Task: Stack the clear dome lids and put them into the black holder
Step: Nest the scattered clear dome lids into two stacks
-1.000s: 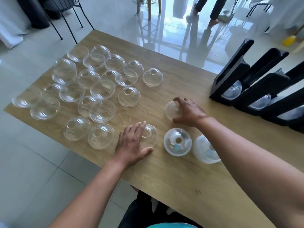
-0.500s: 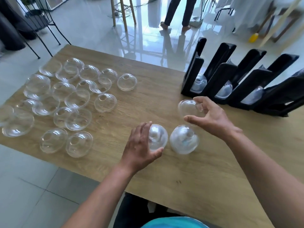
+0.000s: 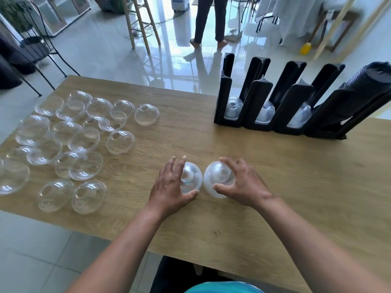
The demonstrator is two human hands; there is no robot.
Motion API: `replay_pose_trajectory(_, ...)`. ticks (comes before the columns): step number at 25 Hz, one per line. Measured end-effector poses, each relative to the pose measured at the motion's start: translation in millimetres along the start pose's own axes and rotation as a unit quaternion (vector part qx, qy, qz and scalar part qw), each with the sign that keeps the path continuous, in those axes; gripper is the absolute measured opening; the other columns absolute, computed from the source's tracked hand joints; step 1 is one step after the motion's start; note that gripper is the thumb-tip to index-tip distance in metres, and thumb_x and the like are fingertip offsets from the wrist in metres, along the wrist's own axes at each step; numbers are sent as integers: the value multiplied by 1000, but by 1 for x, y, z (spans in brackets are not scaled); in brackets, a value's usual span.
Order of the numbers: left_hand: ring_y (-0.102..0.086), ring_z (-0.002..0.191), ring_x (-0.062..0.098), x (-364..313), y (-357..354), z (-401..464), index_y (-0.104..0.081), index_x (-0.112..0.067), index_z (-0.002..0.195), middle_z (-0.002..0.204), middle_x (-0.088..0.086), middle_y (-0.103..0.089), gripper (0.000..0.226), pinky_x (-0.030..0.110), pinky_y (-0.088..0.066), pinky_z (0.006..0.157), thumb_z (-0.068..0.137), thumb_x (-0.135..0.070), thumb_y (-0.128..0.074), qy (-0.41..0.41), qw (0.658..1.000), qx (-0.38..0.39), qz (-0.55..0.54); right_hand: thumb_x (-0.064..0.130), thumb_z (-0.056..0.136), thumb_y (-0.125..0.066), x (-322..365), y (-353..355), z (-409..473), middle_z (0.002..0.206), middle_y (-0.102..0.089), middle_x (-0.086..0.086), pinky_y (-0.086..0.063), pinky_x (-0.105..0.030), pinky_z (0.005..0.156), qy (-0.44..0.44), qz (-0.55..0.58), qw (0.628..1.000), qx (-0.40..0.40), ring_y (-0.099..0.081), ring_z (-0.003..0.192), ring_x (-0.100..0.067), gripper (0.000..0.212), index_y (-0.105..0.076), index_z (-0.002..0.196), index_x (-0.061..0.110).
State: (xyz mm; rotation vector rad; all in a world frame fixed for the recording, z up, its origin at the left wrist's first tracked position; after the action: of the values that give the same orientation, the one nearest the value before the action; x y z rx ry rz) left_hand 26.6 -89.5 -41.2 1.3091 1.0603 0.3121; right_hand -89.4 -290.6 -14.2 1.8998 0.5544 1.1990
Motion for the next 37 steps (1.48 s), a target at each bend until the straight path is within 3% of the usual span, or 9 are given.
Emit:
replay_pose_trajectory(6,-50,119,21,6,10,10,-37,-41,146,131,-4,-53,91,36,-48,84,66,-70,-70,33,999,22,32,55,71,-77,5,-4,-4,139,-48,6,-48,-35,96,6,24,1000,-18,-49,125,-16,86,-39,147,40)
replay_pose_trajectory(12,-42,133,25,3,23,6,-24,-34,156,148,2,-44,108,43,-45,102,68,-75,-71,53,996,69,27,53,75,-80,11,0,-7,145,-46,2,-46,-37,101,11,6,1000,-2,-45,131,-20,90,-35,152,39)
replay_pose_trajectory(15,-43,132,21,23,54,-18,-28,-27,156,148,0,-48,103,41,-44,106,74,-79,-63,56,998,-13,-33,55,77,-79,29,14,-8,158,-38,-2,-39,-43,109,46,-4,999,-10,-34,143,-22,95,-29,156,37)
replay_pose_trajectory(19,-54,117,21,96,101,-77,-60,-17,134,129,2,-65,51,43,-51,98,88,-38,-70,88,974,-208,23,45,81,-79,85,19,-3,150,-50,-7,-35,-37,109,127,35,988,-79,-40,140,-24,80,-45,151,25)
replay_pose_trajectory(21,-54,116,26,139,116,-96,-63,-14,131,128,6,-66,48,44,-50,99,86,-28,-72,146,960,-232,62,39,84,-79,121,-1,7,148,-53,-5,-34,-33,110,144,41,987,-61,-43,139,-23,74,-49,149,23)
replay_pose_trajectory(24,-53,120,33,171,113,-103,-59,-10,137,139,11,-60,57,45,-46,103,85,-28,-74,183,963,-167,102,36,88,-76,180,-40,32,147,-55,-2,-41,-36,110,197,24,980,-22,-47,136,-23,64,-54,146,21)
replay_pose_trajectory(30,-58,116,28,191,100,-122,-65,-16,127,139,7,-61,54,45,-52,98,78,-31,-82,134,977,-146,75,25,92,-65,295,-141,90,110,-69,-5,-53,-41,85,306,-74,949,19,-61,109,-29,36,-68,128,28)
replay_pose_trajectory(34,-54,119,19,210,107,-123,-53,-21,136,132,-1,-61,71,37,-50,103,74,-42,-84,125,980,-152,29,22,97,-58,316,-177,110,103,-69,-3,-40,-30,73,351,-179,917,57,-64,104,-27,26,-74,117,26)
replay_pose_trajectory(37,-51,122,16,225,107,-118,-41,-23,145,137,-3,-56,89,33,-46,107,72,-49,-85,111,986,-123,17,26,92,-65,302,-169,101,76,-59,14,-41,-26,65,317,-67,944,66,-62,81,-15,12,-77,93,27)
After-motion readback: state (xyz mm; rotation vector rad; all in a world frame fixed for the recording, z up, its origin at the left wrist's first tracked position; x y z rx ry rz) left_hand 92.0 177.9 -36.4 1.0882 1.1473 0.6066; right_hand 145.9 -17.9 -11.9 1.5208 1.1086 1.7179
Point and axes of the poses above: each hand's wrist, its own z-axis towards the middle knuckle, its own y-axis out of the back of the hand, x = y × z, the point moved 5 cm from there along z, towards the middle knuckle
